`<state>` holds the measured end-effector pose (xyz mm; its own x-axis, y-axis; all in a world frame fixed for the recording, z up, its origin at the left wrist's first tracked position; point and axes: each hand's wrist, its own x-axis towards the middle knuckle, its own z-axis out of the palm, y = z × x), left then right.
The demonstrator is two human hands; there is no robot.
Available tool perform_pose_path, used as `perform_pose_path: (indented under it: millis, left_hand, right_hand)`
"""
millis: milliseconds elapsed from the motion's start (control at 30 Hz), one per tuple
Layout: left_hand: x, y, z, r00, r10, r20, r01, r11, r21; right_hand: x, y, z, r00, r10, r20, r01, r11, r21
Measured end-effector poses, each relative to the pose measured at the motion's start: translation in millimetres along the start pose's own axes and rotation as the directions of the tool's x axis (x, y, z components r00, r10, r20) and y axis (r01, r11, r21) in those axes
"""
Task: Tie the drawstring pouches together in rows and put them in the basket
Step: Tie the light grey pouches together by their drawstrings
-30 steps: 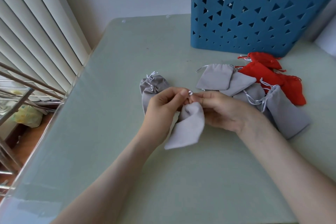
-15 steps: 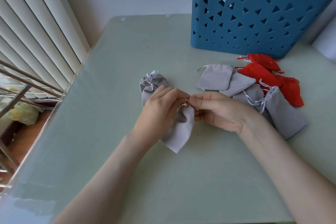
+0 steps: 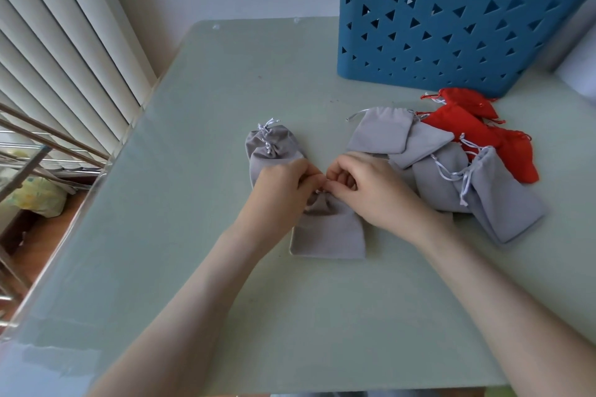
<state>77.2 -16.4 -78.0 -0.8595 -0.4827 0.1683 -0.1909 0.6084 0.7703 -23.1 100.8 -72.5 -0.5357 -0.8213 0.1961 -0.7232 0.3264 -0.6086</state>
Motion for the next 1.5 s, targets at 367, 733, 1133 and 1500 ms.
perform_pose_path:
  millis: [367, 733, 1133, 1500]
  left_hand:
    - [1.8, -6.3, 8.1, 0.803, 0.583, -0.123, -0.487, 0.762, 0.426]
    - [0.9, -6.3, 7.2, 0.688, 0.687, -0.235, -0.493, 0.680, 0.543]
    - [-1.8, -3.5, 7.5, 0.771, 0.550, -0.321, -0.433, 0.822, 0.370]
    - [-3.2, -3.1, 8.8, 0.775, 0.530, -0.343, -0.412, 0.837, 0.361]
  right_hand:
    - [2.6, -0.7, -5.9, 0.984, 0.170, 0.047, -0.176, 0.951, 0.254]
    - [1.4, -7.2, -0.9, 0.954, 0.209, 0.214, -0.299, 0.621, 0.724]
    - [2.5, -4.0, -5.5, 0.993, 0.118, 0.016, -0.099, 0.742, 0.663]
    - [1.9, -6.0, -3.4, 0.986, 0.163, -0.033, -0.103, 0.750, 0.653]
